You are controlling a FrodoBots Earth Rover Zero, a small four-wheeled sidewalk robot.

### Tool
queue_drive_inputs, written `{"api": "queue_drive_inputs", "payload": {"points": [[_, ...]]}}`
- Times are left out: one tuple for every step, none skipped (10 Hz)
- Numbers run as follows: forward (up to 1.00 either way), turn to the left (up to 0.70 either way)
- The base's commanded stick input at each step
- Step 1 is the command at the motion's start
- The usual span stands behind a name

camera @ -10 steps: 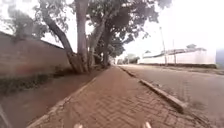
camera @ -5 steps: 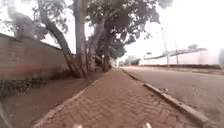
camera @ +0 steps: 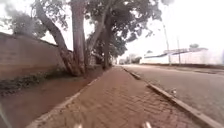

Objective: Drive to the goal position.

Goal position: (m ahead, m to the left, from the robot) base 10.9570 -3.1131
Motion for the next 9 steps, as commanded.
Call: {"api": "queue_drive_inputs", "payload": {"points": [[0.7,0.0],[0.7,0.0],[0.7,0.0],[0.7,0.0],[0.7,0.0],[0.7,0.0],[0.7,0.0],[0.7,0.0],[0.7,0.0]]}}
